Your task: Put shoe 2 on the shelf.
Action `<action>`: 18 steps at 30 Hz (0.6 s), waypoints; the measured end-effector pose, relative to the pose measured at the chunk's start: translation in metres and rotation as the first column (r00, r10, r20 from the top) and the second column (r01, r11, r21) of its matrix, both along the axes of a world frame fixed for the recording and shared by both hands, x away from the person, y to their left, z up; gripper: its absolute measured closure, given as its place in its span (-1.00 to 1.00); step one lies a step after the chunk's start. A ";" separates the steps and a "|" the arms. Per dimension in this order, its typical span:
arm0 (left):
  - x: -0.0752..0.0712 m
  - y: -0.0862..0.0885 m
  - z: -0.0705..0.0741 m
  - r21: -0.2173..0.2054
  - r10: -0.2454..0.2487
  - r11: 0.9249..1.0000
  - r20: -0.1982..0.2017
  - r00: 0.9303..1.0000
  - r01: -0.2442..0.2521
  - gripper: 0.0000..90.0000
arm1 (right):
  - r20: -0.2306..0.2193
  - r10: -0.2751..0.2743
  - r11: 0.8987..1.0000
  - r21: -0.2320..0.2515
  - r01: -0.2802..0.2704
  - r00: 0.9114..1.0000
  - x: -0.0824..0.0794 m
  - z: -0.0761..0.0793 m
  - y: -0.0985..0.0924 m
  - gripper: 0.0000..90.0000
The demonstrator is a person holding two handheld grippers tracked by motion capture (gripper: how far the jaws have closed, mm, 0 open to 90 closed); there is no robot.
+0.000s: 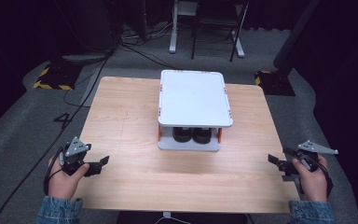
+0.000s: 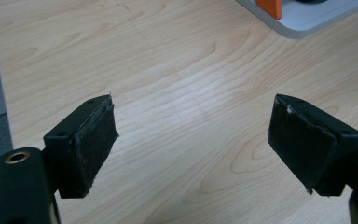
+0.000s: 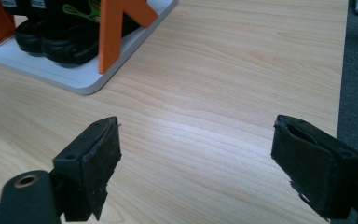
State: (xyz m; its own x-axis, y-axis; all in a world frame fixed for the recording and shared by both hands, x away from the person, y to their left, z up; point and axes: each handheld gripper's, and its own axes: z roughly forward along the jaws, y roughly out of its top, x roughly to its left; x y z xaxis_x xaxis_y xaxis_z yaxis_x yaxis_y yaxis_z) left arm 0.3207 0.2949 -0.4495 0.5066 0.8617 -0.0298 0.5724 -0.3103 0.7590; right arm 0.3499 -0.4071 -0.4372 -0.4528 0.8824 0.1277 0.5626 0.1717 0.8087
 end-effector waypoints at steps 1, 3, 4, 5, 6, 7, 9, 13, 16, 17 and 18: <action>0.000 0.000 -0.001 0.002 0.001 1.000 -0.009 1.000 -0.001 -0.65 | -0.001 -0.001 1.000 0.011 0.001 1.000 0.002 -0.003 0.000 -0.65; 0.001 0.001 -0.003 0.008 0.011 1.000 -0.024 1.000 -0.011 -0.65 | -0.010 0.006 1.000 0.031 -0.005 1.000 0.006 -0.011 0.002 -0.65; 0.001 0.002 -0.005 0.011 0.022 1.000 -0.031 0.999 -0.022 -0.65 | -0.015 0.006 1.000 0.023 -0.006 1.000 0.007 -0.014 0.002 -0.65; 0.002 0.002 -0.006 0.010 0.031 0.999 -0.033 0.999 -0.031 -0.65 | -0.029 -0.010 1.000 0.008 0.010 1.000 0.010 -0.019 0.004 -0.65; 0.002 0.002 -0.007 0.015 0.032 0.999 -0.033 0.999 -0.031 -0.65 | -0.044 -0.016 1.000 -0.017 0.015 0.999 0.011 -0.023 0.005 -0.65; 0.003 0.003 -0.009 0.019 0.038 0.999 -0.041 0.998 -0.037 -0.65 | -0.055 -0.017 0.999 -0.033 0.015 0.998 0.013 -0.026 0.006 -0.65; 0.003 0.003 -0.012 0.020 0.039 0.999 -0.053 0.998 -0.038 -0.65 | -0.093 -0.016 0.999 -0.052 0.011 0.996 0.015 -0.032 0.009 -0.65; 0.005 0.004 -0.016 0.021 0.046 0.999 -0.066 0.997 -0.044 -0.65 | -0.165 -0.037 0.996 -0.080 0.024 0.986 0.019 -0.043 0.012 -0.65; 0.006 0.005 -0.019 0.022 0.052 0.999 -0.073 0.996 -0.050 -0.65 | -0.139 -0.049 0.993 -0.112 0.034 0.989 0.021 -0.051 0.015 -0.65; 0.006 0.006 -0.020 0.019 0.052 0.999 -0.075 0.996 -0.050 -0.65 | -0.125 -0.048 0.992 -0.119 0.034 0.991 0.022 -0.053 0.016 -0.64; 0.006 0.006 -0.021 0.021 0.052 0.999 -0.075 0.996 -0.050 -0.65 | -0.112 -0.045 0.992 -0.120 0.031 0.993 0.023 -0.055 0.017 -0.62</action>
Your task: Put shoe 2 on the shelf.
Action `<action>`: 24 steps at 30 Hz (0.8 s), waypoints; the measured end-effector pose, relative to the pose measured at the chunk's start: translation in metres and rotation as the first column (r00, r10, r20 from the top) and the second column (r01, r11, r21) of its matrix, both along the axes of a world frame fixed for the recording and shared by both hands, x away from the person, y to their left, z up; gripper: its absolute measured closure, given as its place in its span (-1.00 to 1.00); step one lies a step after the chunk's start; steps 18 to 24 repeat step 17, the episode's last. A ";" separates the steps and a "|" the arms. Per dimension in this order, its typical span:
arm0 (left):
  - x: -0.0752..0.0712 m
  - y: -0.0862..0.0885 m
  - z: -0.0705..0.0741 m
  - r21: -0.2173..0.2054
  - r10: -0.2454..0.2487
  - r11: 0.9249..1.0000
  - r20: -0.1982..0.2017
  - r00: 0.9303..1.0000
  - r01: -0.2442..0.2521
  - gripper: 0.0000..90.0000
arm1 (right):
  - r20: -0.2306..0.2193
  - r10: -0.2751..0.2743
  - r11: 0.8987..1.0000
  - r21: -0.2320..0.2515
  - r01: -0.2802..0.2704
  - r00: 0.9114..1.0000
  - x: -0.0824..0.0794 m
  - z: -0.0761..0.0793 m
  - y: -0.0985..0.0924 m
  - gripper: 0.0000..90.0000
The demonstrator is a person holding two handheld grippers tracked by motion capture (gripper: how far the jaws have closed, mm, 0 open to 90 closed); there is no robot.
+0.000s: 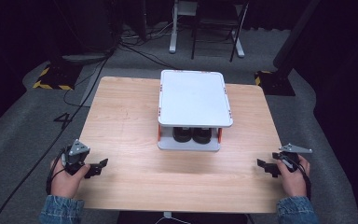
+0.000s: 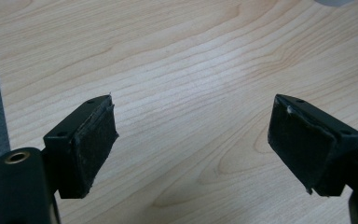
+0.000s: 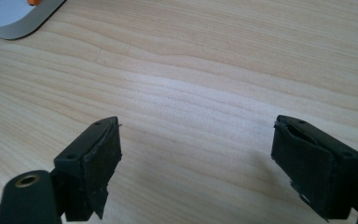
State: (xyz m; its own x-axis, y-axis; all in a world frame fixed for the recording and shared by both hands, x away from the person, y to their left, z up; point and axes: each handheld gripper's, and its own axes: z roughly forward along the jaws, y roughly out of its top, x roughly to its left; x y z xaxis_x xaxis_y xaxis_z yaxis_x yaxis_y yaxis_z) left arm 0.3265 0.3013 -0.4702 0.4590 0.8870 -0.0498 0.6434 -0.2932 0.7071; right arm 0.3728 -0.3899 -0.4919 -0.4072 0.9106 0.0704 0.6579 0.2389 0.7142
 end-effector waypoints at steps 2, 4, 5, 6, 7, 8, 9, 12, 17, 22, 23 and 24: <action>0.000 0.001 -0.002 -0.005 0.002 1.000 -0.002 1.000 -0.002 -0.65 | 0.019 0.010 1.000 -0.007 -0.010 1.000 0.001 -0.002 0.002 -0.61; 0.001 0.003 -0.004 -0.002 0.001 1.000 -0.001 1.000 -0.001 -0.65 | 0.039 0.020 1.000 -0.012 -0.019 0.999 0.002 -0.004 0.003 -0.61; 0.001 0.003 -0.005 -0.008 0.007 1.000 -0.003 1.000 -0.007 -0.65 | 0.041 0.019 1.000 -0.013 -0.018 0.999 0.003 -0.006 0.003 -0.61; 0.001 0.003 -0.006 -0.012 0.006 1.000 0.002 1.000 -0.006 -0.65 | 0.040 0.018 1.000 -0.012 -0.018 0.999 0.003 -0.007 0.004 -0.61; 0.002 0.003 -0.007 -0.028 0.012 1.000 0.003 1.000 -0.012 -0.65 | 0.038 0.017 1.000 -0.011 -0.016 0.999 0.004 -0.008 0.004 -0.60; 0.002 0.004 -0.007 -0.028 0.007 1.000 0.007 1.000 -0.007 -0.65 | 0.045 0.016 1.000 -0.001 -0.016 0.999 0.004 -0.011 0.004 -0.62; 0.002 0.004 -0.007 -0.034 0.012 0.999 0.006 1.000 -0.012 -0.65 | 0.057 0.016 1.000 0.006 -0.017 0.998 0.005 -0.012 0.003 -0.61; 0.002 0.004 -0.008 -0.032 0.013 0.999 0.004 1.000 -0.013 -0.64 | 0.059 0.015 1.000 -0.008 -0.014 0.998 0.005 -0.012 0.004 -0.60; 0.001 0.005 -0.008 -0.025 0.011 1.000 0.011 1.000 -0.011 -0.64 | 0.059 0.041 0.998 -0.056 -0.037 0.997 0.006 -0.012 0.007 -0.66; 0.001 0.005 -0.008 -0.025 0.011 1.000 0.011 1.000 -0.011 -0.64 | 0.059 0.041 0.998 -0.056 -0.037 0.997 0.006 -0.012 0.007 -0.66; 0.001 0.005 -0.008 -0.025 0.011 1.000 0.011 1.000 -0.011 -0.64 | 0.059 0.041 0.998 -0.056 -0.037 0.997 0.006 -0.012 0.007 -0.66; 0.001 0.005 -0.008 -0.025 0.011 1.000 0.011 1.000 -0.011 -0.64 | 0.059 0.041 0.998 -0.056 -0.037 0.997 0.006 -0.012 0.007 -0.66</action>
